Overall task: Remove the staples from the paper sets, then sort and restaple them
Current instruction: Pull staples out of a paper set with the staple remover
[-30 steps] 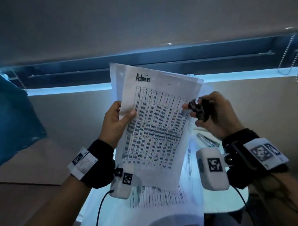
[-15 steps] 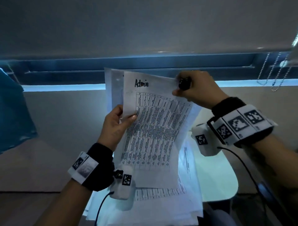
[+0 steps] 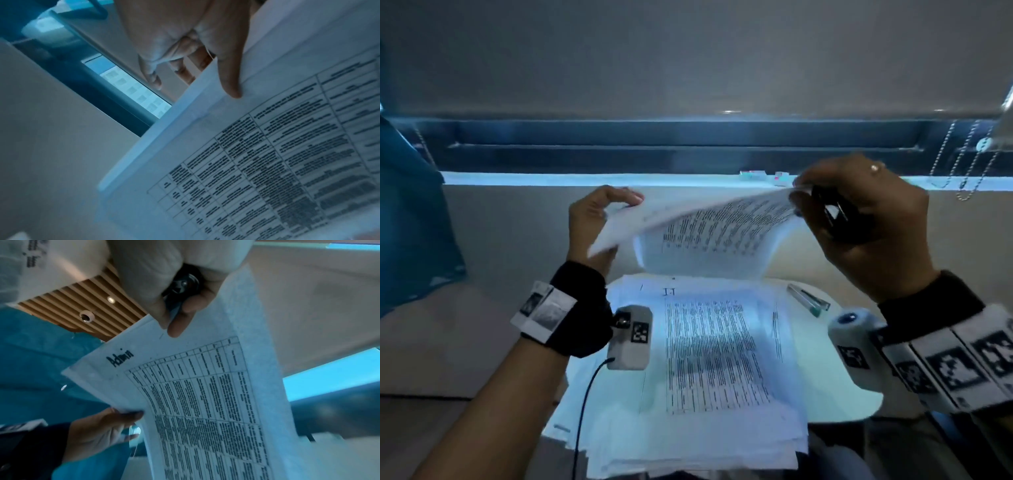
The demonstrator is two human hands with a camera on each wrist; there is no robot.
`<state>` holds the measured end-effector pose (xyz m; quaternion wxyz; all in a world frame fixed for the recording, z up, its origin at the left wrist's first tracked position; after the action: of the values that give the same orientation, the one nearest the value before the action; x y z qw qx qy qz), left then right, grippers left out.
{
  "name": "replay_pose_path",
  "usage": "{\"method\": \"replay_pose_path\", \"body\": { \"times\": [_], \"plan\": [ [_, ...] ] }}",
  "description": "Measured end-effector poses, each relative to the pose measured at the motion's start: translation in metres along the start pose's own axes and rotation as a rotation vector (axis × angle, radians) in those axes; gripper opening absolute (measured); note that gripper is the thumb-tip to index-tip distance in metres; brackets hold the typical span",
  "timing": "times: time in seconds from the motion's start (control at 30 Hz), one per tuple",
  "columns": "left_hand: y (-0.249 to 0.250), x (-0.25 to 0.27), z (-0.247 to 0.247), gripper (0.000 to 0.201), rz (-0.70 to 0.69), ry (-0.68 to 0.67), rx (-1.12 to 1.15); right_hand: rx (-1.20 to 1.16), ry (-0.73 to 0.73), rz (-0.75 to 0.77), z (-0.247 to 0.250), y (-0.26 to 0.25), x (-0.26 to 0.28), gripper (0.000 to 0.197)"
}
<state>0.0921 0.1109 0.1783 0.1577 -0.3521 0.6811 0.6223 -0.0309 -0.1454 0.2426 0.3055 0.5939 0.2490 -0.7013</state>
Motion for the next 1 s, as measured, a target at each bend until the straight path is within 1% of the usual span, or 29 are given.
{"method": "replay_pose_path", "body": {
  "times": [0.07,0.17,0.2,0.23,0.27,0.3,0.33,0.37,0.43,0.47,0.5,0.57,0.6,0.63,0.67,0.73,0.8,0.83,0.87,0.9,0.93,0.97,1.0],
  "plan": [
    [-0.012,0.015,0.005,0.022,-0.003,-0.096,-0.071,-0.007,-0.026,-0.058,0.001,0.004,0.027,0.010],
    [-0.029,0.051,0.011,0.016,0.040,-0.259,-0.228,-0.010,-0.076,-0.143,-0.005,0.009,0.067,0.005],
    [-0.033,0.064,0.013,0.023,0.056,-0.312,-0.293,-0.029,-0.095,-0.186,-0.008,0.010,0.077,0.004],
    [-0.036,0.077,0.015,0.035,0.061,-0.369,-0.366,-0.055,-0.110,-0.241,-0.012,0.013,0.087,0.004],
    [-0.036,0.089,0.014,0.049,0.048,-0.437,-0.419,-0.082,-0.126,-0.300,-0.016,0.015,0.093,0.005],
    [-0.036,0.100,0.012,0.057,0.039,-0.505,-0.439,-0.106,-0.146,-0.360,-0.019,0.018,0.097,0.005],
    [-0.036,0.111,0.009,0.057,0.046,-0.567,-0.427,-0.128,-0.173,-0.415,-0.022,0.019,0.099,0.004],
    [-0.037,0.118,0.007,0.050,0.047,-0.603,-0.422,-0.149,-0.210,-0.468,-0.024,0.022,0.099,0.005],
    [-0.035,0.119,0.010,0.039,0.057,-0.590,-0.424,-0.191,-0.303,-0.557,-0.026,0.027,0.098,0.012],
    [-0.035,0.116,0.013,0.038,0.086,-0.555,-0.411,-0.184,-0.357,-0.555,-0.026,0.028,0.096,0.012],
    [-0.035,0.112,0.016,0.035,0.082,-0.531,-0.404,-0.139,-0.409,-0.504,-0.026,0.026,0.093,0.010],
    [-0.020,0.107,0.012,0.027,-0.021,-0.537,-0.422,0.009,-0.485,-0.352,-0.024,0.019,0.088,0.003],
    [-0.014,0.105,0.011,0.022,-0.051,-0.541,-0.426,0.071,-0.507,-0.290,-0.023,0.015,0.086,0.003],
    [-0.012,0.103,0.012,0.019,-0.041,-0.527,-0.407,0.111,-0.526,-0.252,-0.023,0.012,0.086,0.003],
    [-0.014,0.099,0.015,0.016,0.009,-0.499,-0.376,0.132,-0.541,-0.236,-0.024,0.010,0.087,0.003],
    [-0.025,0.096,0.015,0.003,0.152,-0.441,-0.265,0.135,-0.556,-0.276,-0.026,0.010,0.086,0.005],
    [-0.040,0.095,0.015,0.019,0.267,-0.361,-0.215,0.088,-0.583,-0.378,-0.032,0.015,0.085,0.006],
    [-0.045,0.096,0.015,0.022,0.306,-0.346,-0.192,0.073,-0.613,-0.416,-0.036,0.018,0.085,0.003],
    [-0.044,0.098,0.012,0.014,0.318,-0.359,-0.193,0.071,-0.648,-0.431,-0.039,0.020,0.085,0.002],
    [-0.041,0.099,0.010,0.012,0.308,-0.389,-0.199,0.089,-0.680,-0.434,-0.041,0.022,0.084,0.006],
    [-0.039,0.096,0.012,0.017,0.307,-0.406,-0.191,0.113,-0.702,-0.434,-0.042,0.024,0.083,0.010],
    [-0.034,0.093,0.016,0.009,0.315,-0.425,-0.161,0.134,-0.702,-0.436,-0.040,0.025,0.081,0.010],
    [-0.027,0.087,0.019,0.027,0.350,-0.440,-0.107,0.155,-0.687,-0.432,-0.037,0.025,0.080,0.010]
  ]
}}
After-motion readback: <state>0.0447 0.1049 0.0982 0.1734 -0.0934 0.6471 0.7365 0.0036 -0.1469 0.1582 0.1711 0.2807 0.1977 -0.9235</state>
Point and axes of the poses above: each hand's wrist, its own x-axis away from the middle knuckle, its own z-axis out of the back of the hand, y = z × x, the point moved 10 cm from there along -x, towards the middle knuckle, and after that the axes turned 7 degrees about y, right-handed, at the moved point
